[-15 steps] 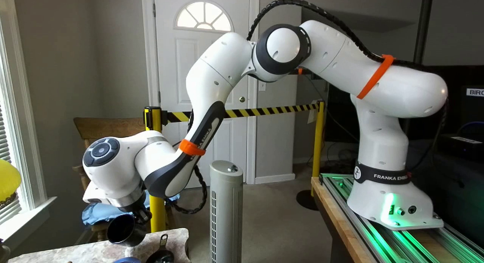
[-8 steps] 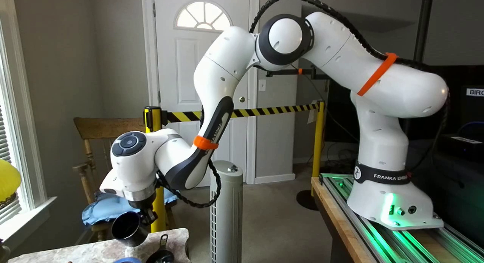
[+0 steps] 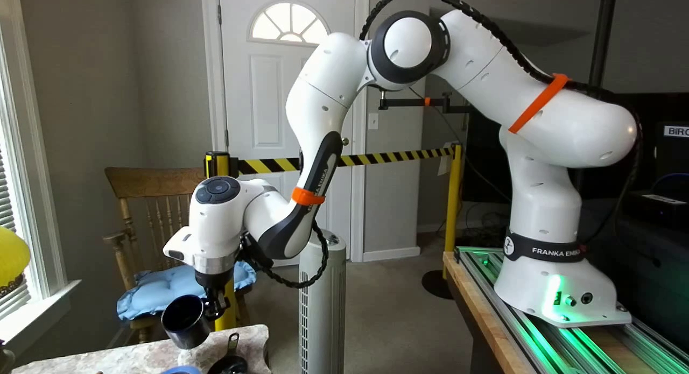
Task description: Empty the contents of the black mug into the measuring cup and place the mug back
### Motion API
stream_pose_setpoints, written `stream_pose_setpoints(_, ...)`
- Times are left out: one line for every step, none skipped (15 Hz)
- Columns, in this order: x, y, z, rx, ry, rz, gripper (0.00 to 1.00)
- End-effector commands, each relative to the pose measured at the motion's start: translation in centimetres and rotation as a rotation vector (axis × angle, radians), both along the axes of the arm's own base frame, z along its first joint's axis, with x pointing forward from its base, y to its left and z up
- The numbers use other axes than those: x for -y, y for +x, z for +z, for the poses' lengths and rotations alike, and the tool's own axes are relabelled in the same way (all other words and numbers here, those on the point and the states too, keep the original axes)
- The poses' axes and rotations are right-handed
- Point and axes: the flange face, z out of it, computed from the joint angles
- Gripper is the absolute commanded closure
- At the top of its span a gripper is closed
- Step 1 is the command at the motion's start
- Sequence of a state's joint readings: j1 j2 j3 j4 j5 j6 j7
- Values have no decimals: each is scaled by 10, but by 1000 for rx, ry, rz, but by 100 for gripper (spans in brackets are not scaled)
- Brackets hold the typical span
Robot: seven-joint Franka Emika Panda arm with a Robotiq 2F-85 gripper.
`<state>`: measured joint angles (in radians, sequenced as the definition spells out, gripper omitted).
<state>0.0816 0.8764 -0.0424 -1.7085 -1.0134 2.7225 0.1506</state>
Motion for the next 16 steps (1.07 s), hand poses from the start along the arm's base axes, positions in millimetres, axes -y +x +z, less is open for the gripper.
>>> stream_pose_setpoints(6,-12,13,3,104,-25,95)
stream_pose_setpoints(8,-13,14,4,130,-33,95)
stream_pose_setpoints(10,-14,15,6,154,-39,95)
stream_pose_setpoints(12,-15,17,7,171,-42,95)
stream_pose_setpoints(15,-16,19,8,189,-44,95)
stream_pose_setpoints(18,-17,20,4,208,-45,95)
stream_pose_setpoints(21,-17,20,5,228,-48,95)
stream_pose_setpoints(24,-17,21,6,242,-52,95)
stream_pose_setpoints(27,-17,21,4,258,-57,95)
stream_pose_setpoints(32,-16,20,6,275,-60,95)
stream_pose_setpoints(36,-13,19,10,290,-67,95)
stream_pose_setpoints(39,-11,20,17,306,-71,95)
stream_pose_setpoints(43,-7,20,22,315,-76,95)
stream_pose_setpoints(46,-4,22,26,325,-81,95)
stream_pose_setpoints(48,-1,23,28,337,-88,95)
stream_pose_setpoints(50,3,23,32,349,-90,95)
